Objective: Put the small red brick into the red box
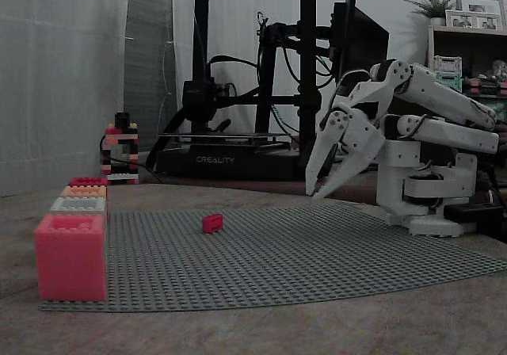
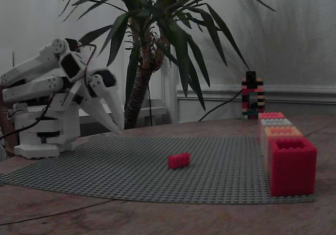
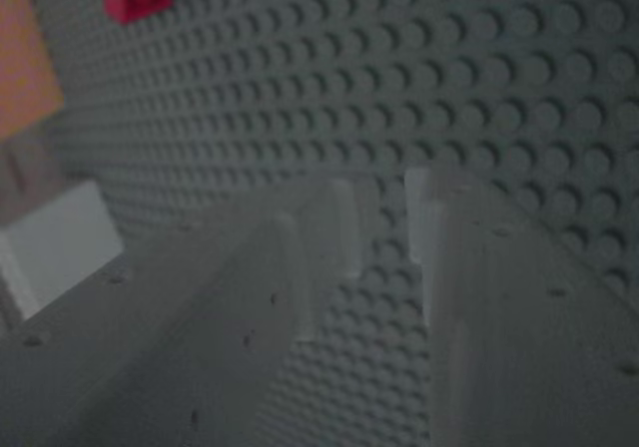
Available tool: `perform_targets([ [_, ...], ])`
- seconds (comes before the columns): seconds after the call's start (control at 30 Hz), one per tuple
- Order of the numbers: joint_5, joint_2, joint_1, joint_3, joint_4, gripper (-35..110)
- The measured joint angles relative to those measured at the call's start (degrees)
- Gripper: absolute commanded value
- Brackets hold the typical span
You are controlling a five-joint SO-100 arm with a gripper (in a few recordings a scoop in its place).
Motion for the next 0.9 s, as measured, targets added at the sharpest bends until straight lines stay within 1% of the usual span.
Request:
perform_targets([
  [0.57, -1.05, 0.0, 0.0, 0.0, 0.0, 0],
  [0.67, -1.05, 0.0, 0.0, 0.0, 0.0, 2],
  [0.7, -1.05, -0.09, 0.0, 0.0, 0.0, 4],
  [0.8, 0.0, -2.9, 0.0, 0.09, -1.67, 7],
  [0.9, 0.53, -9.84, 0.0, -2.11, -4.92, 9],
])
